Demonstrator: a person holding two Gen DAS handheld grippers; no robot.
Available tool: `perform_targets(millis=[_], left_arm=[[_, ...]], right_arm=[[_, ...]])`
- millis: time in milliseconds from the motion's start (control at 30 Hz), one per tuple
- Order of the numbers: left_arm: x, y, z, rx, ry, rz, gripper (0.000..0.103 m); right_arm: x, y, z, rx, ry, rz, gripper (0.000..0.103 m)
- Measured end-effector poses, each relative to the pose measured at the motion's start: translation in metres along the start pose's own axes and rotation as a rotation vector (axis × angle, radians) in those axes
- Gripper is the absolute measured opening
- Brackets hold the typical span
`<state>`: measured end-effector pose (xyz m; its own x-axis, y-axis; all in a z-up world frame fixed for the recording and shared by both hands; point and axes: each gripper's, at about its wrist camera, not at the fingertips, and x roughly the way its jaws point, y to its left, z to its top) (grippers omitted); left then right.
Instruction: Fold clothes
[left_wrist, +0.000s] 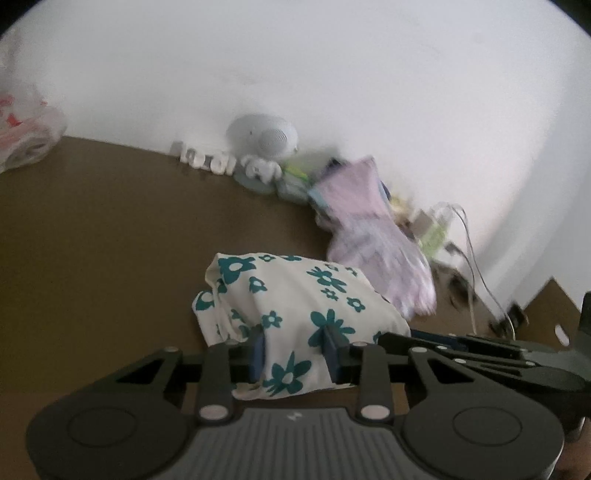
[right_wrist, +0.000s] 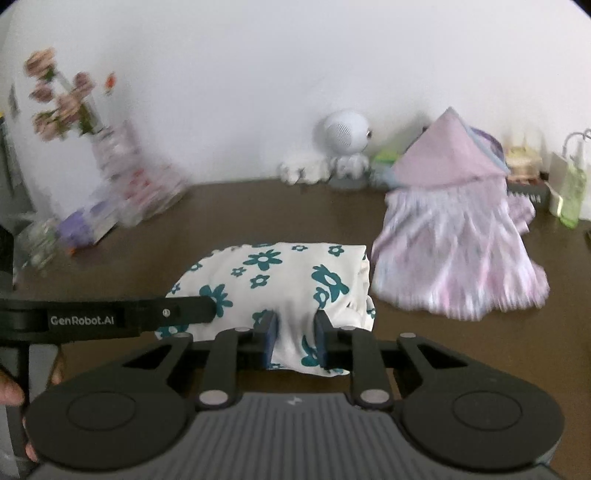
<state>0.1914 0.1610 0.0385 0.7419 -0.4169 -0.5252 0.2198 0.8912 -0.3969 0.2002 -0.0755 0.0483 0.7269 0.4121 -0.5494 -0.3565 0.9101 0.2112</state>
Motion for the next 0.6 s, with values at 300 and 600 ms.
perform_targets(millis=[300,600], left_arm=[[0.088,0.030,0.070,-0.029,-0.066,0.034,0.031],[0.150,0.016,0.087,0.045,-0.103,0.043,0.031]], right_arm=[[0.085,-0.031,0.055,0.037,-0.040,-0.028,0.021],[0.114,-0.079,0.078,0.060,-0.054,-0.061,0.021]])
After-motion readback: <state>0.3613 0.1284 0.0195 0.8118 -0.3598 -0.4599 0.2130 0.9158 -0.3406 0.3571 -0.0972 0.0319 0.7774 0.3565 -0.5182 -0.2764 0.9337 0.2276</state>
